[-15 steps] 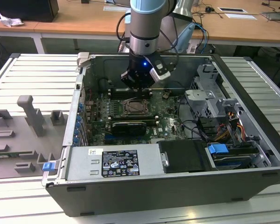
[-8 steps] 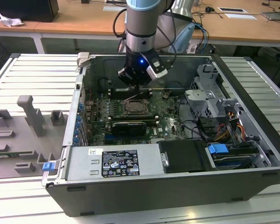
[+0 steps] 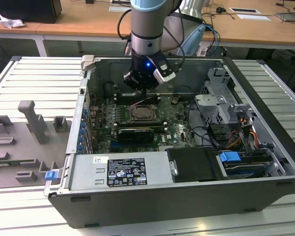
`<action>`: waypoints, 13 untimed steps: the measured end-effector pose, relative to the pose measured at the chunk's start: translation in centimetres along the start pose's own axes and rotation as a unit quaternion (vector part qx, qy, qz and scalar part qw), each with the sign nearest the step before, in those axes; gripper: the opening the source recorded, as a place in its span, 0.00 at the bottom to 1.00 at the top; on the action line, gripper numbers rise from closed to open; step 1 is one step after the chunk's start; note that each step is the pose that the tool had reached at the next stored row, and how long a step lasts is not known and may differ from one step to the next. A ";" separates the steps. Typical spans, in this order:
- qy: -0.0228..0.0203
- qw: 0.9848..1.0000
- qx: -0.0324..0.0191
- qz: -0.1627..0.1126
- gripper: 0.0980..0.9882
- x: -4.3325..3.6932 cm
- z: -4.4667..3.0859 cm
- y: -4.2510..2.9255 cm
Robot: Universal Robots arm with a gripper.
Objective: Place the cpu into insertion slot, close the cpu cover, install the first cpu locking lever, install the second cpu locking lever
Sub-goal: 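Install the first cpu locking lever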
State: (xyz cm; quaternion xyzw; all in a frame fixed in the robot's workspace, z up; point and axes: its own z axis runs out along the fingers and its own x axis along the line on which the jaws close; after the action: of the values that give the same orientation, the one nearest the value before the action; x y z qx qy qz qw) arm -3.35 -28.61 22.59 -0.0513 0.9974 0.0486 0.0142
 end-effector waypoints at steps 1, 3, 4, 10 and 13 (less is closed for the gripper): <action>0.000 1.000 0.000 0.000 0.01 -0.09 0.11 0.05; 0.000 1.000 0.000 0.000 0.01 -0.29 0.20 0.04; 0.000 1.000 0.000 0.000 0.01 -0.37 0.23 0.03; 0.000 1.000 0.000 0.000 0.01 -0.72 0.74 -0.05; 0.000 1.000 0.001 0.000 0.01 -0.81 1.27 -0.11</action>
State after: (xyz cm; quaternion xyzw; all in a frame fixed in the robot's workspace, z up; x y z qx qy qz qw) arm -2.50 -28.51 21.35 -0.0512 0.9974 0.0477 0.0142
